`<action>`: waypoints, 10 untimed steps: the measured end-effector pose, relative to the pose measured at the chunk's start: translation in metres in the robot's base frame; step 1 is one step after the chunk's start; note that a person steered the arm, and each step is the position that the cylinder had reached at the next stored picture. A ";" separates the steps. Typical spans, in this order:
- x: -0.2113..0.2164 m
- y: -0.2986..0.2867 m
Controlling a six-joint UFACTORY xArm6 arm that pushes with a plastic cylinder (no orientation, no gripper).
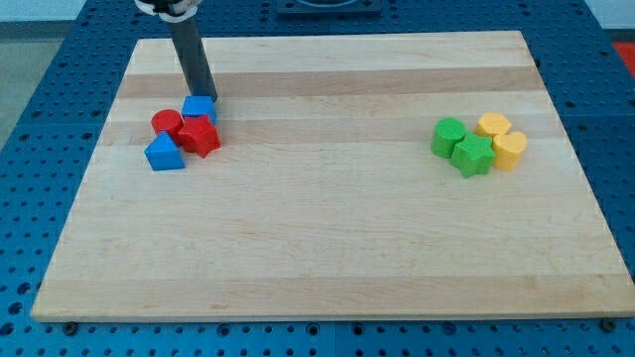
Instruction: Point at the yellow heart
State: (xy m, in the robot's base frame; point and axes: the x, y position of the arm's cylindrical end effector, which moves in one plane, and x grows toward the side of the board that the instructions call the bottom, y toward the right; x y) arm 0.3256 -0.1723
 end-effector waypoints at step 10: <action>0.189 0.271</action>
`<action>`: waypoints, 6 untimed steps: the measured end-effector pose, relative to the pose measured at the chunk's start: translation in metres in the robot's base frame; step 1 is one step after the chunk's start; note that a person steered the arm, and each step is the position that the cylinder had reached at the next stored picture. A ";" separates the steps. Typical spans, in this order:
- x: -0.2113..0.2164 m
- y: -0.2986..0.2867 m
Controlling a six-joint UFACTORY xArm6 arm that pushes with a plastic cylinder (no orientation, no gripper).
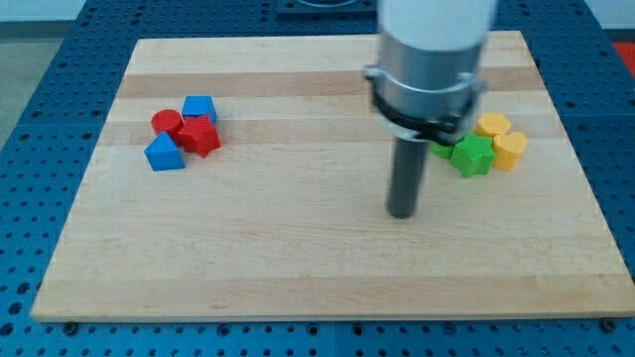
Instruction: Point at the yellow heart
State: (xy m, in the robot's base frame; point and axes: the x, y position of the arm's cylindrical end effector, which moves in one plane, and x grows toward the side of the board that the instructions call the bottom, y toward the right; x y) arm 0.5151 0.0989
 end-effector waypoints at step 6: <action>-0.069 0.140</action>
